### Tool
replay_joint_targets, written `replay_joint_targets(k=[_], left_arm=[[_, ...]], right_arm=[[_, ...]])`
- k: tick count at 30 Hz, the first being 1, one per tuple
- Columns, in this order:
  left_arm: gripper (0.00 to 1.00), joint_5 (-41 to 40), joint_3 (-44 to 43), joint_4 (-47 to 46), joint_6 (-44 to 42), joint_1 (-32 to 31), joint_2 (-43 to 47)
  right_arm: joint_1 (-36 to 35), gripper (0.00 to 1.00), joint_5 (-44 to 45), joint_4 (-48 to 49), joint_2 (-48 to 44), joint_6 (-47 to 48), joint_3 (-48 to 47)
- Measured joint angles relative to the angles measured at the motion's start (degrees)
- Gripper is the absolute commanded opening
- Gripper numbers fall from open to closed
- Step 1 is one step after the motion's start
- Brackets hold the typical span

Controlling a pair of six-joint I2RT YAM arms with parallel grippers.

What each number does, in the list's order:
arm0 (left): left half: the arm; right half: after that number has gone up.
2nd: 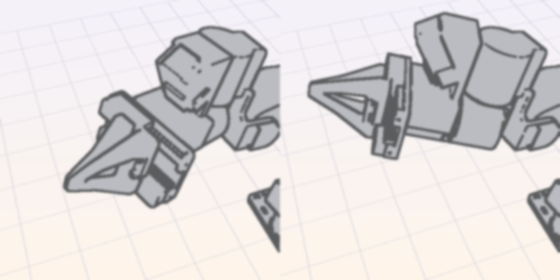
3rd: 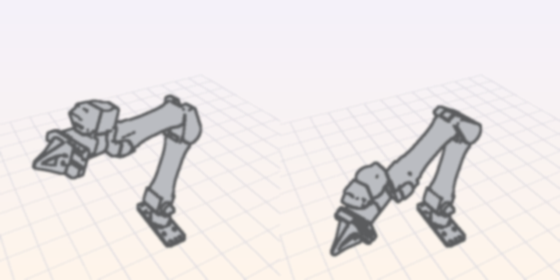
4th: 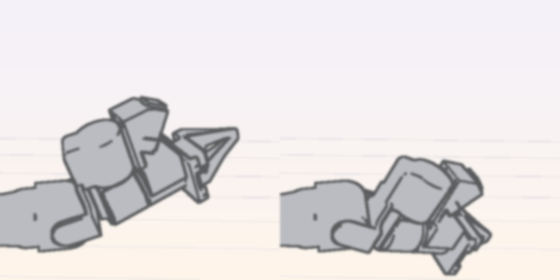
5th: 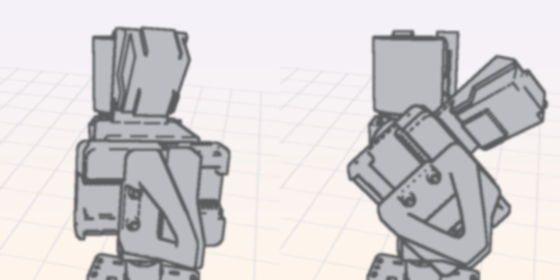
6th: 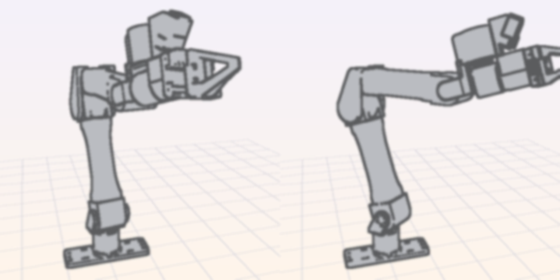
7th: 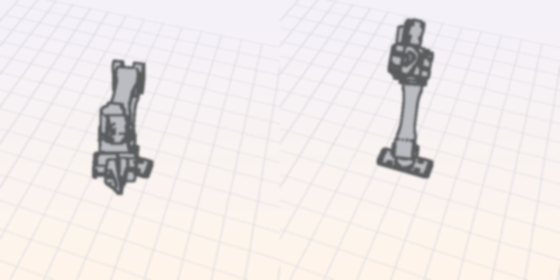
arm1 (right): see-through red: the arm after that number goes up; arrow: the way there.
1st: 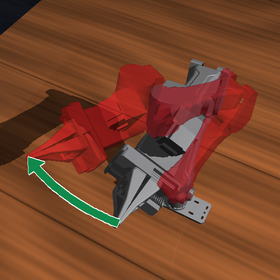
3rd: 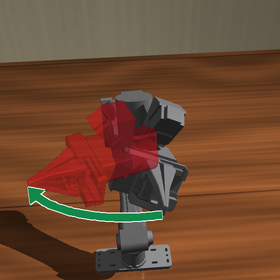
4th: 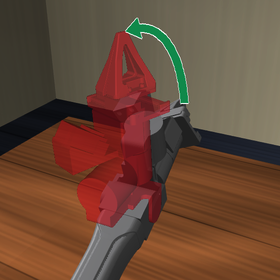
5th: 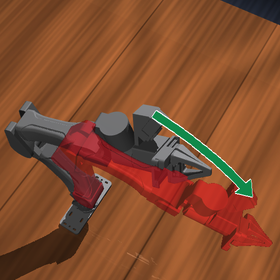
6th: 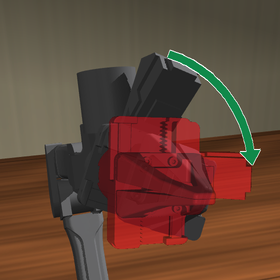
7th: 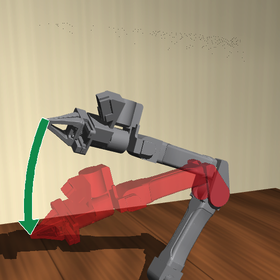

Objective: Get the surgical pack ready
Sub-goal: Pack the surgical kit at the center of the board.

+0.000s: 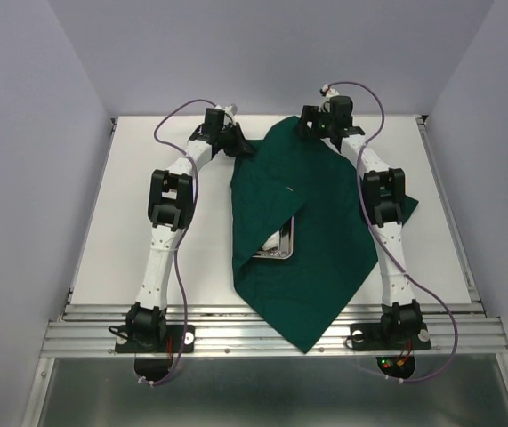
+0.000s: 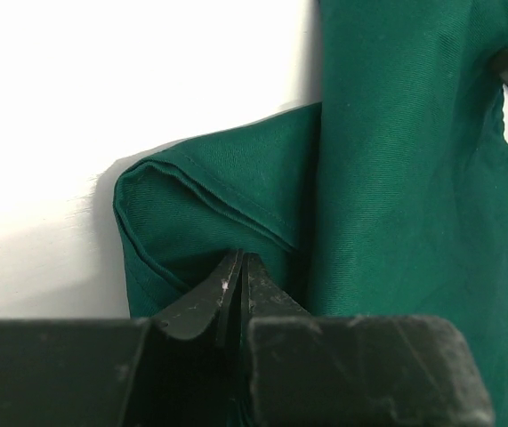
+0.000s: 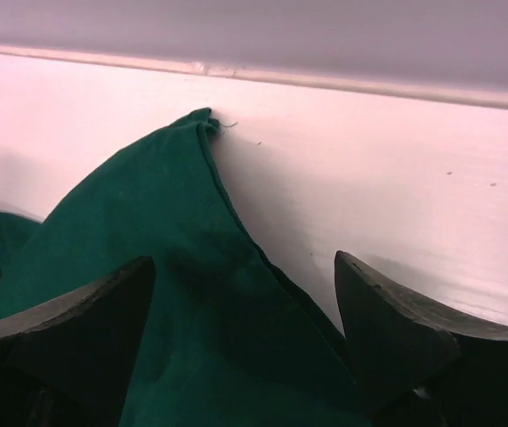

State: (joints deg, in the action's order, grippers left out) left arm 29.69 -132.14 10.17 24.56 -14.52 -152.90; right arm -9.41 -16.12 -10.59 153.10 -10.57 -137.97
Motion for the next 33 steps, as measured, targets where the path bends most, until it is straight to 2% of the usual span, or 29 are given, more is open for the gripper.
replay_joint_targets(k=[2, 4, 5, 7, 9, 10, 11, 13, 15, 18, 25, 33], left_arm=[[0.14, 0.02, 0.00, 0.00, 0.00, 0.00, 0.00], [0.14, 0.04, 0.00, 0.00, 0.00, 0.02, 0.00], [0.14, 0.04, 0.00, 0.00, -0.02, 0.02, 0.00], [0.14, 0.04, 0.00, 0.00, 0.00, 0.02, 0.00], [0.14, 0.04, 0.00, 0.00, 0.00, 0.02, 0.00], [0.13, 0.07, 0.00, -0.02, 0.00, 0.04, 0.00], [0.12, 0.07, 0.02, -0.02, 0.00, 0.09, 0.00], [0.03, 0.09, 0.11, -0.09, 0.04, 0.24, 0.00], [0.00, 0.20, 0.17, -0.20, 0.26, 0.35, 0.00], [0.00, 0.28, 0.37, -0.33, 0.55, 0.46, 0.00], [0.00, 0.44, 1.27, -0.94, 1.09, 0.85, 0.24], [0.00, -0.17, 4.02, -1.64, 1.14, 1.25, 1.90]], right_arm=[[0.00, 0.70, -2.01, 0.94, 1.27, -0.44, 0.00], [0.00, 0.54, -3.48, 1.20, 2.01, -1.20, 0.02], [0.02, 0.42, -4.02, 1.20, 2.21, -1.22, 0.02], [0.13, 0.24, -5.16, 1.90, 2.21, -1.86, 0.33], [0.39, 0.06, -6.19, 4.44, 2.08, -2.99, 1.38], [0.46, 0.01, -6.49, 5.70, 1.99, -3.32, 2.25], [0.48, 0.01, -6.45, 6.47, 1.77, -3.58, 3.21], [0.55, 0.01, -6.08, 7.96, 0.48, -4.13, 6.82], [0.57, 0.01, -4.52, 9.42, -2.01, -4.20, 11.96], [0.66, 0.01, -2.05, 10.23, -6.75, -3.89, 18.82], [1.16, 0.01, 4.55, 14.97, -24.74, -0.50, 40.37], [1.18, 0.01, 9.77, 18.34, -33.77, 1.27, 56.78]])
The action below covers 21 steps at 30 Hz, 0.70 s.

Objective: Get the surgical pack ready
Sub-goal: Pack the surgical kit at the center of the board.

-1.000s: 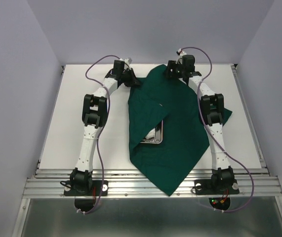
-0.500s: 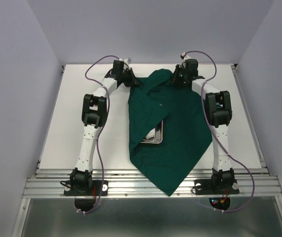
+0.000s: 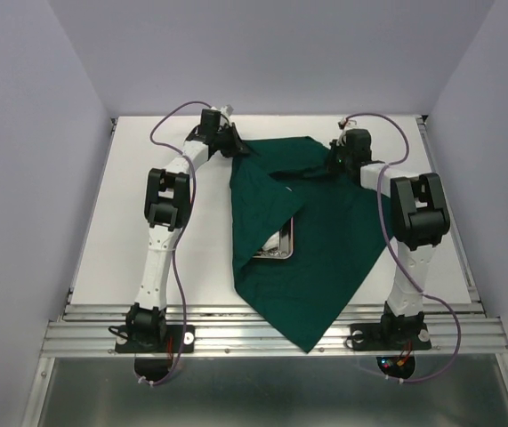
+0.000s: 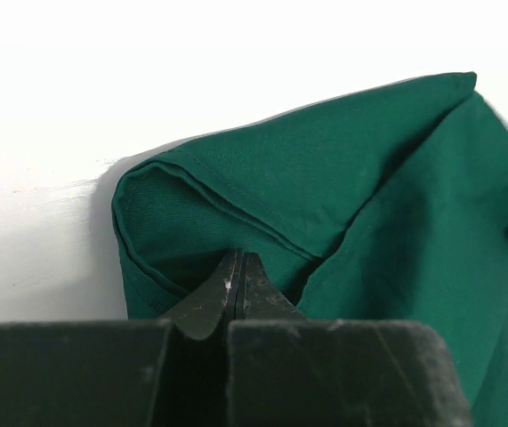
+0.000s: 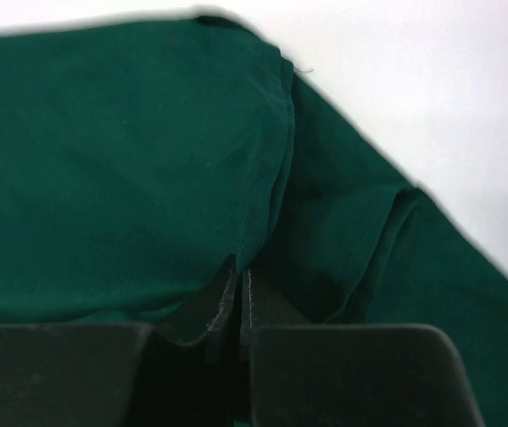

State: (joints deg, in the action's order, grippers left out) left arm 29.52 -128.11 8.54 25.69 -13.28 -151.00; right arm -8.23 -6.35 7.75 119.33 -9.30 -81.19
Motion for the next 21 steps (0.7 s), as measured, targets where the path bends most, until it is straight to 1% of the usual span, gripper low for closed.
replay_joint_targets(k=[5, 11, 12, 14, 18, 20, 21], left_arm=[[0.00, 0.04, 0.20, -0.13, 0.24, 0.04, 0.11], [0.00, 0.28, 0.76, 0.02, 0.42, 0.35, 0.66], [0.00, 0.28, 0.85, 0.07, 0.42, 0.39, 0.76], [0.00, 0.39, 0.92, 0.24, 0.50, 0.55, 0.85], [0.01, 0.55, 0.92, 0.35, 0.76, 0.63, 0.85], [0.00, 0.52, 0.92, 0.39, 0.76, 0.63, 0.85], [0.00, 0.50, 0.92, 0.42, 0.79, 0.63, 0.85]], right_arm=[[0.02, 0.01, 1.42, 1.86, -0.87, -1.55, 8.68], [0.00, 0.01, 1.90, 1.27, -2.08, -2.54, 9.68], [0.00, 0.03, 1.92, 1.01, -2.08, -2.56, 9.68], [0.00, 0.14, 2.08, 0.52, -2.08, -2.62, 9.62], [0.00, 0.59, 2.91, -1.60, -2.64, -2.99, 8.79], [0.00, 0.64, 3.63, -2.95, -3.45, -3.41, 8.59], [0.02, 0.69, 4.04, -3.89, -4.09, -3.65, 8.09]])
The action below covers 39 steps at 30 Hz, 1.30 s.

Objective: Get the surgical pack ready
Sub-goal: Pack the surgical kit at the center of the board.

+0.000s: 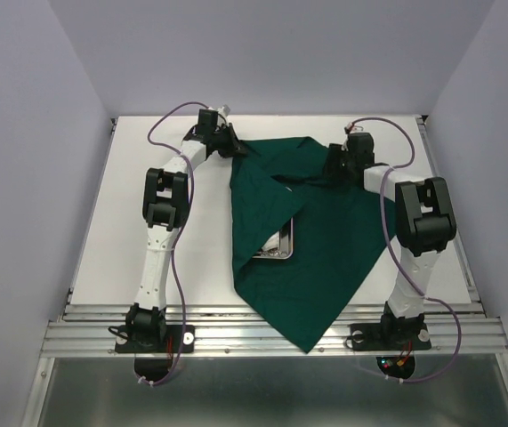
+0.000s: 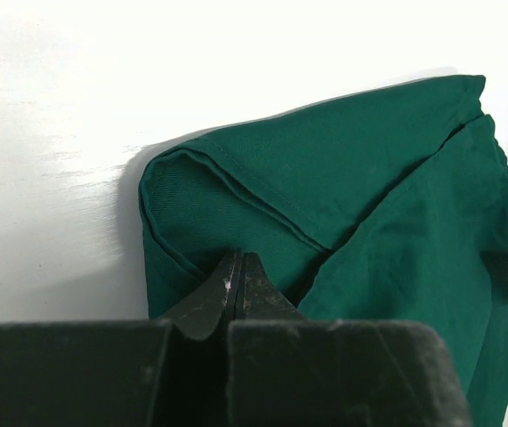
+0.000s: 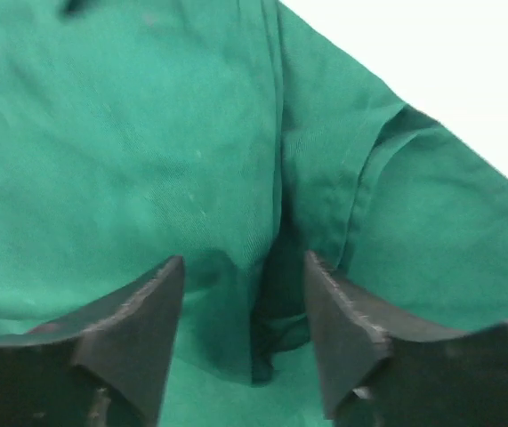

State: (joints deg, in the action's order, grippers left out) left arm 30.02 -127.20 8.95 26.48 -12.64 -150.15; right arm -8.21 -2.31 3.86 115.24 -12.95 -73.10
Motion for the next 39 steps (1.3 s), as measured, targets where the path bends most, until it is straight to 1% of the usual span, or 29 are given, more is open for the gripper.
replay_joint_targets(k=[2, 5, 6, 8, 11, 14, 16, 21, 23, 28, 31, 35, 39], left_arm=[[0.00, 0.00, 0.00, 0.07, 0.00, 0.00, 0.02], [0.00, -0.04, 0.00, 0.28, 0.00, -0.02, 0.13], [0.00, -0.04, 0.00, 0.57, 0.00, -0.02, 0.22], [0.00, -0.02, 0.00, 0.94, 0.00, -0.04, 0.28], [0.00, 0.07, -0.02, 1.22, 0.02, -0.04, 0.28], [0.00, 0.15, -0.02, 1.27, 0.00, -0.04, 0.28], [0.00, 0.20, -0.02, 1.40, -0.02, -0.04, 0.28], [0.00, 0.24, -0.02, 1.46, -0.04, -0.07, 0.28], [0.00, 0.37, -0.04, 1.53, -0.07, -0.07, 0.28], [0.00, 0.70, -0.07, 1.66, -0.07, -0.07, 0.28], [0.00, 0.87, -0.07, 1.70, -0.07, -0.04, 0.28], [0.00, 1.05, -0.07, 1.84, -0.07, -0.07, 0.28], [0.00, 1.07, -0.11, 1.99, -0.07, -0.07, 0.28]], right_arm=[[0.00, 0.70, 0.39, -1.16, -0.79, -0.96, -1.79], [-0.04, 0.68, 0.13, -2.21, -0.66, -3.67, -7.28], [-0.26, 0.66, -0.13, -2.27, -0.44, -4.74, -9.55], [-0.72, 0.66, -0.52, -2.60, 1.14, -6.56, -15.30], [-1.84, 0.63, -0.85, -3.41, 6.49, -8.50, -26.05], [-3.21, 0.62, -1.62, -4.96, 15.30, -11.72, -38.05], [-3.76, 0.62, -2.16, -6.60, 20.59, -13.75, -42.97], [-4.33, 0.64, -4.39, -13.27, 30.36, -18.12, -50.23], [-4.24, 0.64, -5.29, -13.84, 32.59, -19.50, -52.33], [-4.13, 0.65, -6.78, -15.10, 33.40, -22.08, -54.69], [-4.11, 0.62, -7.80, -15.08, 34.14, -23.37, -55.21], [-4.11, 0.60, -9.99, -14.53, 36.48, -25.07, -58.16], [-4.11, 0.54, -11.54, -13.25, 37.73, -26.34, -59.23]])
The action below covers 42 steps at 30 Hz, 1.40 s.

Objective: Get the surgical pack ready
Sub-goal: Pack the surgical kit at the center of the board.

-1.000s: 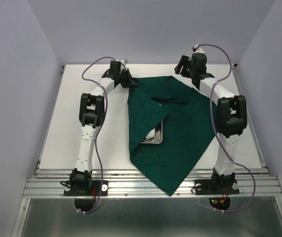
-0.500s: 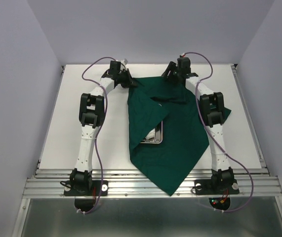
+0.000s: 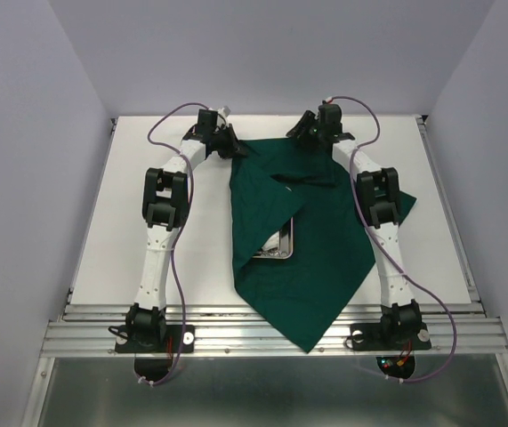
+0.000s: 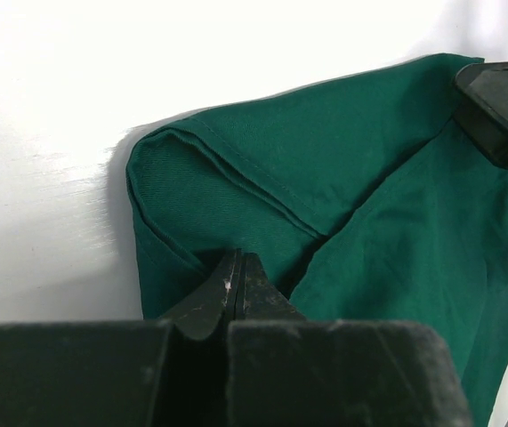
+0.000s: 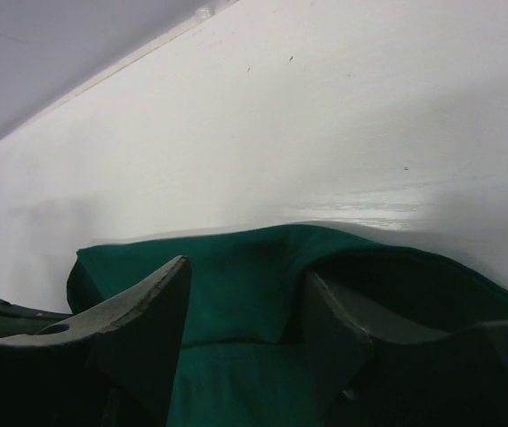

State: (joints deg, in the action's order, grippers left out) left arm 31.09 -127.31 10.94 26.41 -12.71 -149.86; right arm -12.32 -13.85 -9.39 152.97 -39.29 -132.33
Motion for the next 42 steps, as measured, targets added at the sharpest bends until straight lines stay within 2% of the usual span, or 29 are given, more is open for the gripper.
replay_joint_targets(k=[3, 4, 5, 6, 7, 12, 19, 28, 31, 32, 33, 37, 39, 41, 42], left_arm=[[0.00, 0.15, -0.02, 0.07, 0.00, 0.00, 0.00], [0.00, 0.20, -0.02, 0.09, 0.00, 0.00, 0.00], [0.00, 0.22, -0.02, 0.09, 0.00, 0.00, 0.00], [0.00, 0.26, -0.02, 0.11, -0.02, 0.00, 0.00], [0.00, 0.31, -0.02, 0.11, -0.04, 0.00, 0.00], [0.00, 0.35, -0.09, 0.26, -0.48, 0.00, 0.00], [0.00, 0.35, -0.33, 0.98, -1.38, 0.04, 0.04], [0.00, 0.28, -0.33, 2.21, -2.14, 0.44, 0.85], [0.14, 0.31, -0.33, 2.27, -2.29, 0.46, 1.51], [0.27, 0.35, -0.33, 2.19, -2.29, 0.46, 1.70], [0.33, 0.44, -0.33, 2.12, -2.29, 0.46, 1.90], [0.52, 2.08, -0.33, 0.83, -1.62, 0.46, 2.51], [0.59, 3.26, -0.33, -0.17, -0.92, 0.46, 2.51], [0.63, 4.11, -0.33, -0.96, -0.15, 0.46, 2.51], [0.64, 4.61, -0.37, -1.62, 0.37, 0.44, 2.51]], right_arm=[[-0.02, 0.34, -1.51, 1.27, 0.59, -1.20, 0.00], [-0.07, 0.19, -2.03, 1.46, 0.96, -1.60, -0.02], [-0.11, 0.13, -2.40, 1.79, 1.29, -1.90, -0.07], [-0.15, 0.03, -2.69, 2.14, 1.66, -2.38, -0.15], [-0.15, 0.01, -2.93, 2.23, 2.05, -2.69, -0.37], [-0.15, 0.01, -3.10, 2.67, 2.34, -3.19, -1.86], [-0.15, 0.01, -4.13, 9.97, 2.16, -4.72, -3.82], [-0.15, 0.01, -7.04, 13.16, 0.44, -7.19, -3.82], [-0.15, 0.01, -8.55, 13.79, -1.05, -8.39, -3.82], [-0.15, 0.01, -8.90, 13.90, -1.49, -8.61, -3.82], [-0.15, 0.01, -9.22, 14.12, -1.99, -8.87, -3.82], [-0.15, 0.05, -10.54, 15.12, -3.76, -9.46, -3.10], [-0.15, 0.07, -11.02, 15.78, -4.46, -9.79, -1.88], [-0.13, 0.21, -11.47, 16.35, -4.61, -10.05, -0.98], [-0.13, 0.31, -11.54, 16.37, -4.61, -10.29, -0.48]])
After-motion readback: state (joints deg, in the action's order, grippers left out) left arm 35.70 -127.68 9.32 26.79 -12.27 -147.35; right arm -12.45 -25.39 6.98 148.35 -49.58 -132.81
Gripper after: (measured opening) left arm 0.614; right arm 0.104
